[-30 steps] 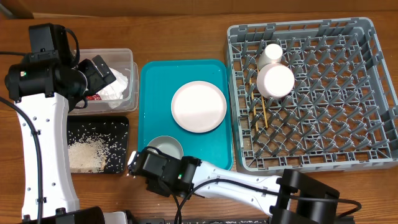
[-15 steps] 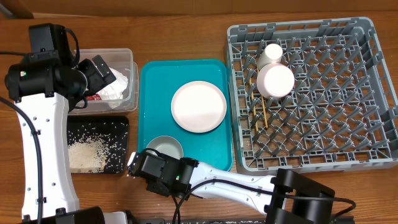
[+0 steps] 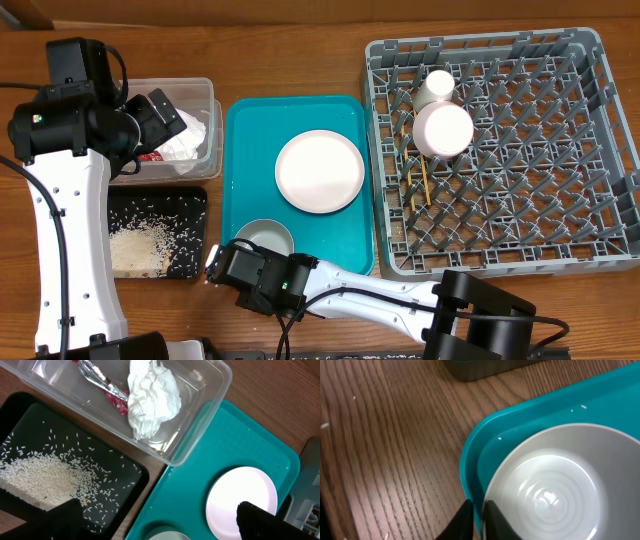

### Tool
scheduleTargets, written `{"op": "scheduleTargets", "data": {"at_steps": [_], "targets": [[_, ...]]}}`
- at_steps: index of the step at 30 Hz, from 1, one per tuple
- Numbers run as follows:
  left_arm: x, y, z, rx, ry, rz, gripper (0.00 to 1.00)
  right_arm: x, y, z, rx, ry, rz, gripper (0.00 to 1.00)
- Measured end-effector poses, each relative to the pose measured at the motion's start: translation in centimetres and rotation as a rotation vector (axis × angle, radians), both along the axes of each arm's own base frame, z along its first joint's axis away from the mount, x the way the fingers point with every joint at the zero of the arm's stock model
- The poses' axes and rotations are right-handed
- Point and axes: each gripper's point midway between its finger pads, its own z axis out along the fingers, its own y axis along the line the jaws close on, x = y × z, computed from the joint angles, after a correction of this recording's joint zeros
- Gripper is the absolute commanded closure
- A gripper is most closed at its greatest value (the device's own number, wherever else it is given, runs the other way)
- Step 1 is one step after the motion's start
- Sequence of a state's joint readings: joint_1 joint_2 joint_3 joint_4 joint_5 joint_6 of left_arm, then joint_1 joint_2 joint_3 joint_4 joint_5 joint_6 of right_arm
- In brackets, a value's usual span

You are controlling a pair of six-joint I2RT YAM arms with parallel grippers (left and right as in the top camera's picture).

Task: Sort waste into correct bins and load items into the dishwasher
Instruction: 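Grasp the rim of the white bowl with the right gripper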

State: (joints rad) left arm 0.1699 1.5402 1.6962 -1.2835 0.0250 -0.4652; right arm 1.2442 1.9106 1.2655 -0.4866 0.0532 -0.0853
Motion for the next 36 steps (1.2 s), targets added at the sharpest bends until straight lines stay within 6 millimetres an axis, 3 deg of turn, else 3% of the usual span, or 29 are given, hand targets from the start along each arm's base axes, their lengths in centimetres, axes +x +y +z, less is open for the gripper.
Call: {"op": "scheduleTargets", "data": {"at_steps": [11, 15, 36], "targets": [[0.00, 0.00, 0.00, 0.000, 0.000, 0.000, 0.00, 0.08, 0.06, 0.06, 0.003, -0.004, -0.002, 0.96], [0.00, 0.00, 0.00, 0.000, 0.000, 0.000, 0.00, 0.02, -0.07, -0.03, -0.003, 0.000, -0.002, 0.87], [0.00, 0.00, 0.00, 0.000, 0.000, 0.000, 0.00, 0.22, -0.04, -0.53, -0.011, -0.007, -0.008, 0.96]]}}
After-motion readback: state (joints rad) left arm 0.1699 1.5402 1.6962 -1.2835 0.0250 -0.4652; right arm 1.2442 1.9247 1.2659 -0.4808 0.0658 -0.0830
